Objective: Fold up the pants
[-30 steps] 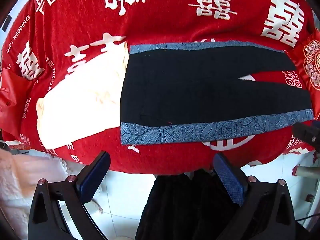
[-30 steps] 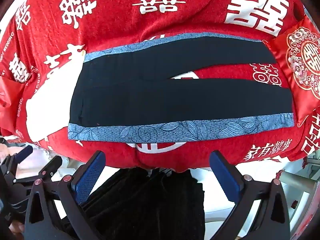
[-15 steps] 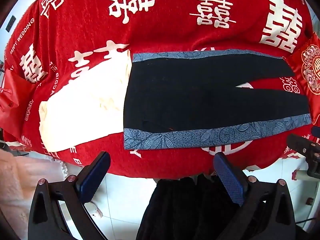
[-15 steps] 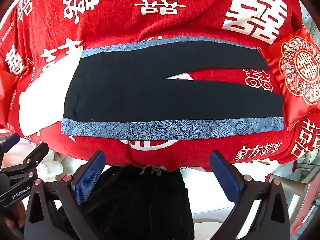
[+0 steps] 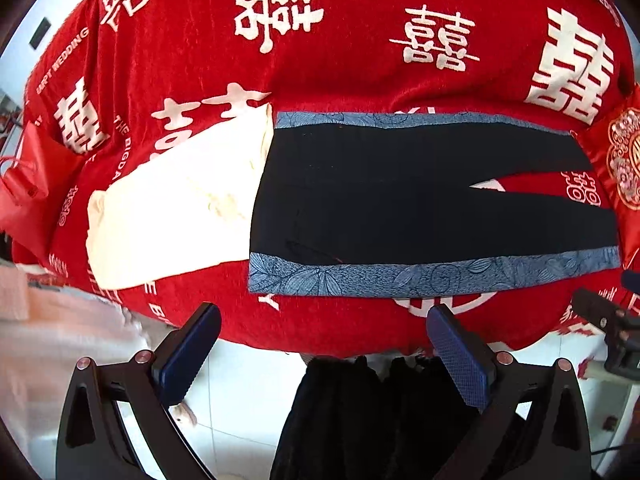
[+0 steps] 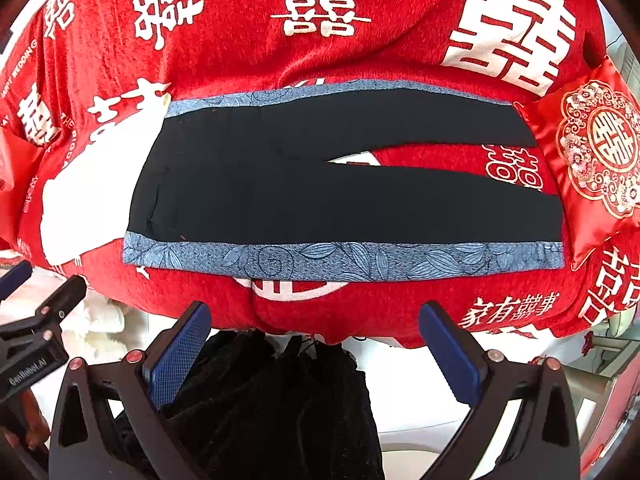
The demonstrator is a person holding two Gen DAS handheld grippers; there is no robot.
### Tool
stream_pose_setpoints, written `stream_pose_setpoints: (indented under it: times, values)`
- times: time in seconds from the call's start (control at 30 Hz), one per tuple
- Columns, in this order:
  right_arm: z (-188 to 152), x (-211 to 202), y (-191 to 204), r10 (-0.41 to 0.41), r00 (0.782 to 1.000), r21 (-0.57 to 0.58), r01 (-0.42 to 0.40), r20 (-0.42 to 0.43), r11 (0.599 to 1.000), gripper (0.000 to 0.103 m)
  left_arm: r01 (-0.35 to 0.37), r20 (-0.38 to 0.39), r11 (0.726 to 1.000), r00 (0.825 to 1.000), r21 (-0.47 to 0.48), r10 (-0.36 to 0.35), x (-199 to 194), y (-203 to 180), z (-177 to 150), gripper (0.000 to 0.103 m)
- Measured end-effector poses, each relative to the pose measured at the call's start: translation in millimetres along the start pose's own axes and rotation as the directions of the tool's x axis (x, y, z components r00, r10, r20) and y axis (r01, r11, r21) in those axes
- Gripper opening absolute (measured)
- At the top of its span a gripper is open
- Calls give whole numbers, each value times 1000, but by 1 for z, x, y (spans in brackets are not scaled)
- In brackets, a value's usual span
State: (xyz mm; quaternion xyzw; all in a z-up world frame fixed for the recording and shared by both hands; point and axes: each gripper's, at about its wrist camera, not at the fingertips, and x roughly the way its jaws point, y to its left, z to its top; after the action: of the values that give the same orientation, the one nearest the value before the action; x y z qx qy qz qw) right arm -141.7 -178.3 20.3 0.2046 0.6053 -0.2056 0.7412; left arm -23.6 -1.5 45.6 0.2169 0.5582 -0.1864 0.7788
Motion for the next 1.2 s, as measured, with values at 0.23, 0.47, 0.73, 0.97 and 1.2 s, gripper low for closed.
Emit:
stream_pose_setpoints:
  times: [0.23, 0.47, 0.73, 0.97, 1.2]
  values:
    - [-10, -2, -22, -3, 1000, -29, 2, -16, 1000, 103, -33, -29, 999, 999, -37, 32, -7, -14, -14, 103]
    - [-16, 1, -32, 1, 999, -13, -2, -45, 1000, 103, -42, -58, 999, 997, -26, 40, -8, -18, -21, 103]
    - [-10, 7, -27, -12, 999, 18, 13, -40, 1000, 103, -11, -63, 1000, 998, -8, 11, 9, -9, -7, 103]
    - [-1, 13, -13, -35, 999, 41, 37, -41, 998, 103, 5, -71, 999, 997, 45, -2, 25, -3, 3, 103]
    - [2, 19, 0, -47, 998, 67, 51, -51, 996, 103, 28, -85, 997, 996, 75, -22, 36, 6, 9, 103]
